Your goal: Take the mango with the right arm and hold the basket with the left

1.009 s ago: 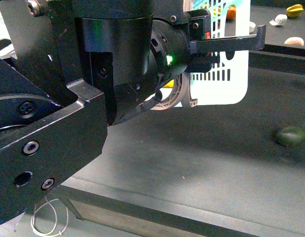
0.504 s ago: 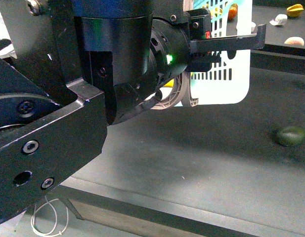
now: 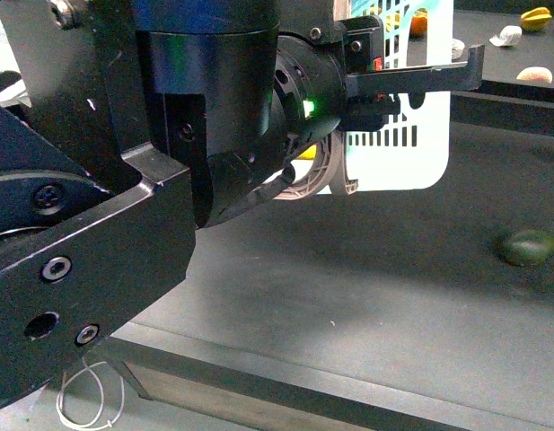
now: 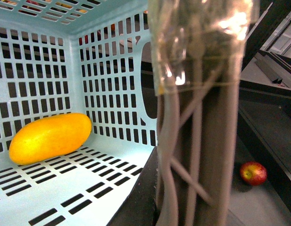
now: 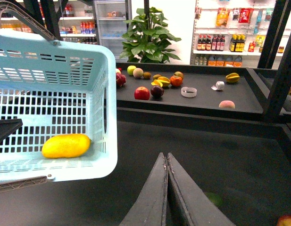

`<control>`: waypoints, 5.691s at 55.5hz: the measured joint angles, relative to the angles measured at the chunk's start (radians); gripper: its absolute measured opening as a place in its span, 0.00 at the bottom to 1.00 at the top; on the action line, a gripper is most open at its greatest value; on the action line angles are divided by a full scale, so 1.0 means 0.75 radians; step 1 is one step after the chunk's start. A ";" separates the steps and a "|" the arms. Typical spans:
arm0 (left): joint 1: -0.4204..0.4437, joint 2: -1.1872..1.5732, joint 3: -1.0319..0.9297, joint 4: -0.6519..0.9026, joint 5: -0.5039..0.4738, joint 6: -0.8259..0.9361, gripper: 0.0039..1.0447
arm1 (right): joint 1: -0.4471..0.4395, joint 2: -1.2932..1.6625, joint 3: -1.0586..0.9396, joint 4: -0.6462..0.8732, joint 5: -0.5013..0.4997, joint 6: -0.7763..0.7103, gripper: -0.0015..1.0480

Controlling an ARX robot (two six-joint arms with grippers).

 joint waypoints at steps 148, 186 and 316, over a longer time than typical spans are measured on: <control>0.149 0.223 0.346 -0.147 -0.321 -0.373 0.05 | 0.001 -0.410 0.001 -0.419 -0.003 -0.005 0.92; 0.365 0.738 1.192 -0.799 -0.505 -1.400 0.05 | 0.001 -0.410 0.001 -0.419 -0.004 -0.005 0.92; 0.554 -0.703 -0.643 -0.432 -0.898 -1.260 0.92 | 0.001 -0.410 0.001 -0.419 -0.004 -0.005 0.92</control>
